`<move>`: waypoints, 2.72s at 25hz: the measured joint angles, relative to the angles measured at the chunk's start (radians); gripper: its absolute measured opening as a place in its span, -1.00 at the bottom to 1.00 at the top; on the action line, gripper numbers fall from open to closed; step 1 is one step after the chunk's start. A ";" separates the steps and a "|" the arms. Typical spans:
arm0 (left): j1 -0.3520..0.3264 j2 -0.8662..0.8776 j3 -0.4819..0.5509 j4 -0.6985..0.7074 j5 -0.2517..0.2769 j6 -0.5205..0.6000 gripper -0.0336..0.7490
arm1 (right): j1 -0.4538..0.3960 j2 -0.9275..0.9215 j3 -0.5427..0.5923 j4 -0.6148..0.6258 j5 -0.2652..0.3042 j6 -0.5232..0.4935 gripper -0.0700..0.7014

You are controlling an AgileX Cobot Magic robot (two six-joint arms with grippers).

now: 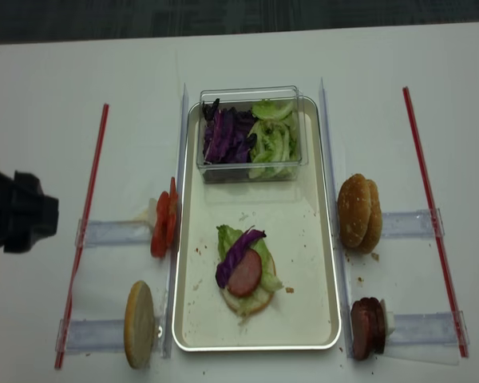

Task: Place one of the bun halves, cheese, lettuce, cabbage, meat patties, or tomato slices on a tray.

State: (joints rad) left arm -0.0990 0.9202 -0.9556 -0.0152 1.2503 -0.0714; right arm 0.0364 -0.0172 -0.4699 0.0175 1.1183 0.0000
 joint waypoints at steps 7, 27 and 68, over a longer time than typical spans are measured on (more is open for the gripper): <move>0.000 -0.152 0.075 0.000 0.002 0.000 0.32 | 0.000 0.000 0.000 0.000 0.000 0.000 -0.80; 0.002 -0.668 0.328 0.051 0.014 0.000 0.32 | 0.000 0.000 0.000 0.000 0.000 0.000 -0.80; 0.002 -0.938 0.469 0.086 -0.063 0.003 0.32 | 0.000 0.000 0.000 0.002 0.000 0.000 -0.80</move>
State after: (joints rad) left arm -0.0975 -0.0183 -0.4869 0.0710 1.1875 -0.0683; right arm 0.0364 -0.0172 -0.4699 0.0193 1.1183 0.0000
